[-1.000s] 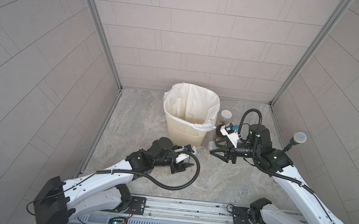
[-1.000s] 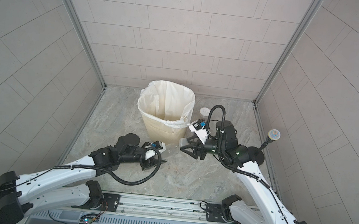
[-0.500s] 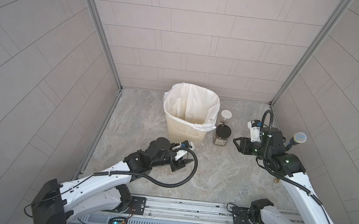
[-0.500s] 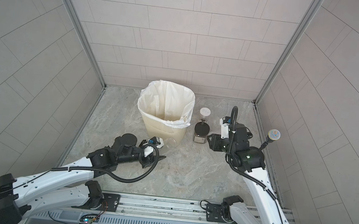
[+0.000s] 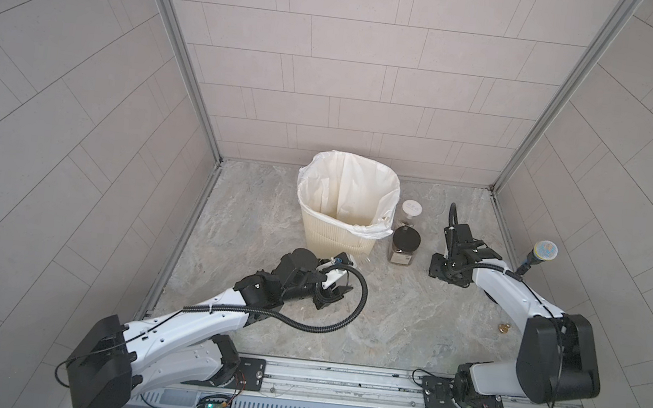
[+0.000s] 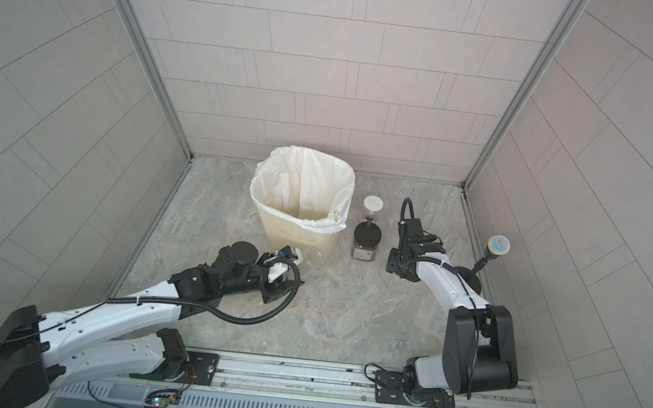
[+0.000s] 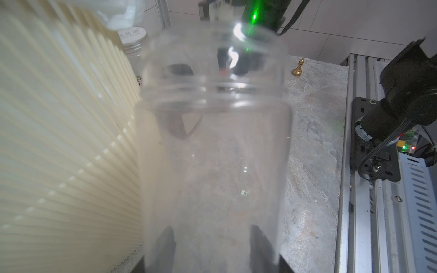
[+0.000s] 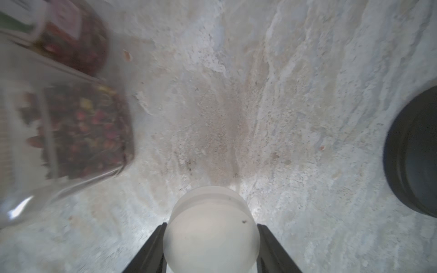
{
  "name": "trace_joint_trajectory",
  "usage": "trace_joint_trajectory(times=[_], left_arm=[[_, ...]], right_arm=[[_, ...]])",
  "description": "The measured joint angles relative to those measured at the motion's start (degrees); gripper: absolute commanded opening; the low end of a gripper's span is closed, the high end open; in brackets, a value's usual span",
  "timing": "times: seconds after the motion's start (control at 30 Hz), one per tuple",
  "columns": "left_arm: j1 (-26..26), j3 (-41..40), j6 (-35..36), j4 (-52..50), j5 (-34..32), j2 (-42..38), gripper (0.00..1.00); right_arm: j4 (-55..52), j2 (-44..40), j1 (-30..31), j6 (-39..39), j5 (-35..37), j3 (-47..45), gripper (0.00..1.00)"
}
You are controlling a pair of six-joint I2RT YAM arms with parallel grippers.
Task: Empty the moldy dried flower tea in the jars
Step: Place the lid at the center of the board.
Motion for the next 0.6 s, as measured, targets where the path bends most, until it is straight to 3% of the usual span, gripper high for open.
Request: trace_joint_trajectory(times=[0.13, 0.33, 0.47, 0.53, 0.6], left_arm=[[0.0, -0.4, -1.4, 0.1, -0.9, -2.5, 0.43], [0.0, -1.6, -3.0, 0.0, -1.4, -5.5, 0.43], [0.0, -2.2, -3.8, -0.2, -1.9, -6.0, 0.43], [0.0, -2.3, -4.2, -0.5, -2.0, -6.3, 0.43], [0.0, -2.3, -4.3, -0.5, -2.1, -6.5, 0.43]], right_arm=[[1.8, 5.4, -0.7, 0.0, 1.0, 0.2, 0.41], [3.5, 9.4, -1.0, -0.5, 2.3, 1.4, 0.55], [4.2, 10.8, -1.0, -1.2, 1.6, 1.9, 0.78], [4.7, 10.5, -1.0, -1.2, 1.1, 1.6, 1.00], [4.8, 9.7, -1.0, -1.5, 0.5, 1.1, 1.00]])
